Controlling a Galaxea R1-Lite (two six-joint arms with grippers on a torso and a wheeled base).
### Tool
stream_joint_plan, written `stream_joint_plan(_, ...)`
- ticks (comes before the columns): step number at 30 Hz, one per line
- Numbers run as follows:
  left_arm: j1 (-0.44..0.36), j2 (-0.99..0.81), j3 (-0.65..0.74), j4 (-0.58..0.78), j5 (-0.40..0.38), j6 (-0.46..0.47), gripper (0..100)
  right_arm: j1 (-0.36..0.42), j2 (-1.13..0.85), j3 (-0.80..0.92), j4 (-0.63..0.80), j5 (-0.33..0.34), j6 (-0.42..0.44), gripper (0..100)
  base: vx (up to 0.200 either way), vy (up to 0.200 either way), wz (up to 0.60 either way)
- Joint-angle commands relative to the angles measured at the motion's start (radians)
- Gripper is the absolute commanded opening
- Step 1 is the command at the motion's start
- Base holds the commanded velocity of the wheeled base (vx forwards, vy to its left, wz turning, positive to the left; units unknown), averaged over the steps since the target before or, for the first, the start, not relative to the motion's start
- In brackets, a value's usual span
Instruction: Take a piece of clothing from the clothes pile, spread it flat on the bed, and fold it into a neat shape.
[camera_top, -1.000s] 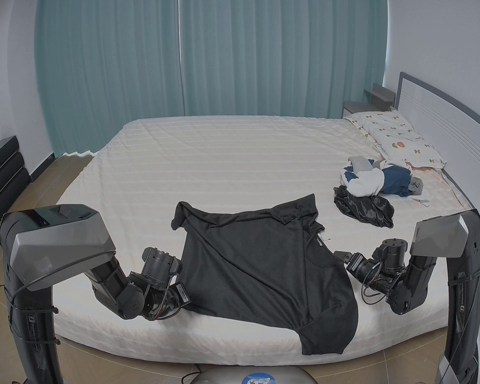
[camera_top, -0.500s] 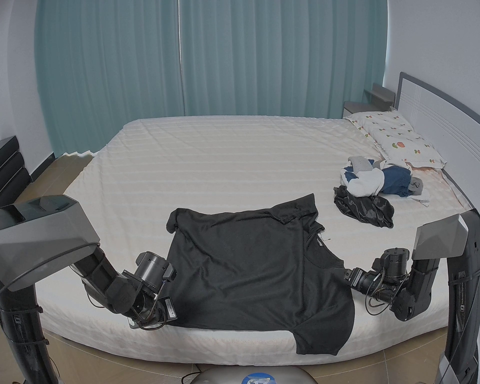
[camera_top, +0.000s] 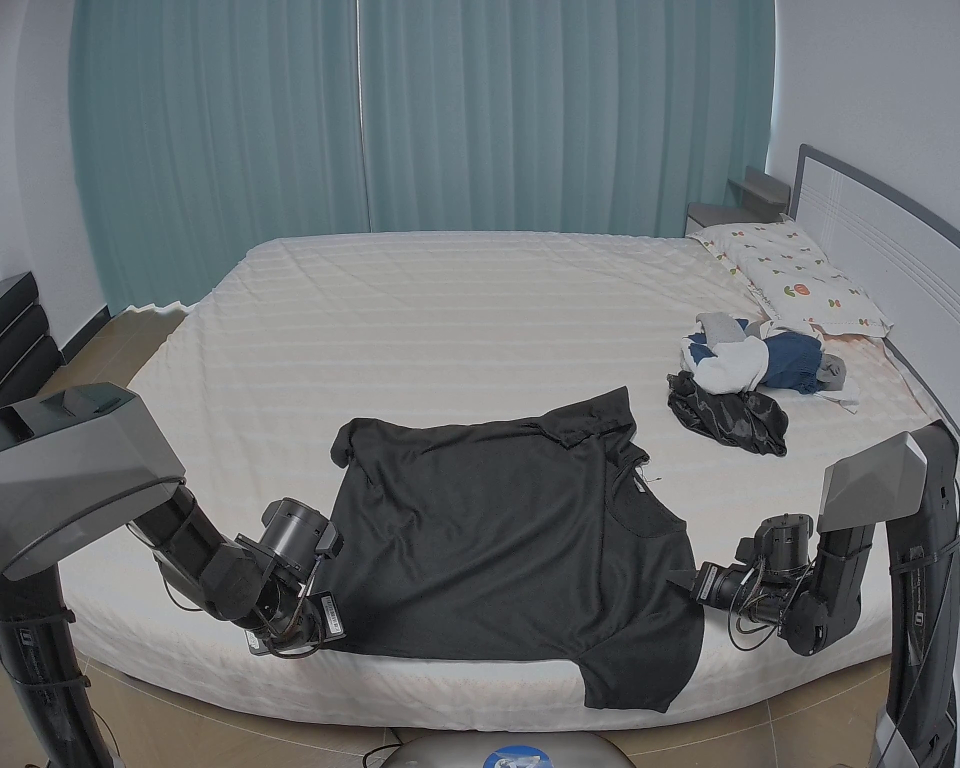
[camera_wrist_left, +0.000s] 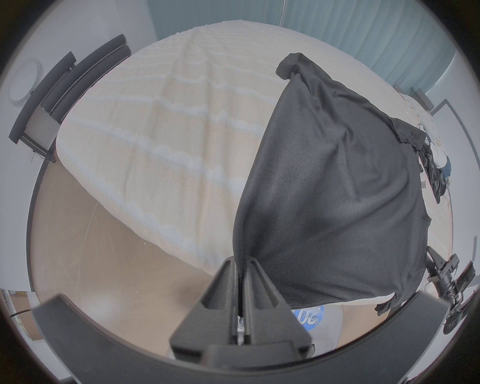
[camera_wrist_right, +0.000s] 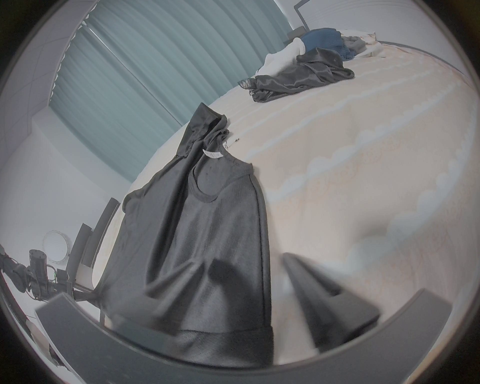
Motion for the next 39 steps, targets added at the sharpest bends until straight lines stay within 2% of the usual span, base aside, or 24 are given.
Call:
stream_joint_plan(1,0.000,0.002,0.000,0.000,-0.002,0.000,0,0.000,-0.010,0.028,0.001,0.001,-0.020,0,0.000,0.000,0.00)
stream_joint_plan(5,0.001,0.002,0.002,0.000,-0.002,0.000,0,-0.006,-0.013,0.040,0.025,0.001,-0.079,0,0.000,0.000,0.00)
stream_joint_plan(9,0.001,-0.001,0.010,0.001,-0.002,0.015,0,-0.041,-0.083,0.068,0.110,0.002,-0.138,0,0.000,0.000,0.00)
stream_joint_plan(14,0.000,-0.010,0.025,0.027,-0.002,0.038,0,-0.084,-0.214,0.095,0.355,0.013,-0.293,0,0.000,0.000,0.00)
stream_joint_plan(16,0.000,-0.011,0.023,0.047,-0.002,0.041,0,-0.090,-0.235,0.095,0.397,0.025,-0.316,0,0.000,0.000,0.00)
stream_joint_plan(18,-0.002,-0.021,0.016,0.104,-0.002,0.046,0,-0.101,-0.284,0.097,0.527,0.038,-0.367,0,0.000,0.000,0.00)
stream_joint_plan(23,-0.009,-0.027,0.014,0.156,-0.003,0.055,0,-0.124,-0.339,0.083,0.720,0.036,-0.474,0,0.000,0.000,0.00)
stream_joint_plan(30,-0.009,-0.019,0.011,0.142,-0.008,0.056,0,-0.128,-0.330,0.046,0.754,0.038,-0.479,0,0.000,0.000,0.00)
stream_joint_plan(31,-0.009,-0.019,0.011,0.141,-0.009,0.056,100,-0.128,-0.323,0.043,0.752,0.038,-0.479,100,0.000,0.000,0.00)
stream_joint_plan(36,-0.002,-0.042,0.006,0.135,-0.011,0.052,100,-0.133,-0.339,0.031,0.736,0.045,-0.464,100,0.000,0.000,0.00)
stream_joint_plan(39,0.017,-0.107,0.005,0.136,-0.012,0.050,100,-0.141,-0.402,0.023,0.716,0.052,-0.395,100,0.000,0.000,0.00)
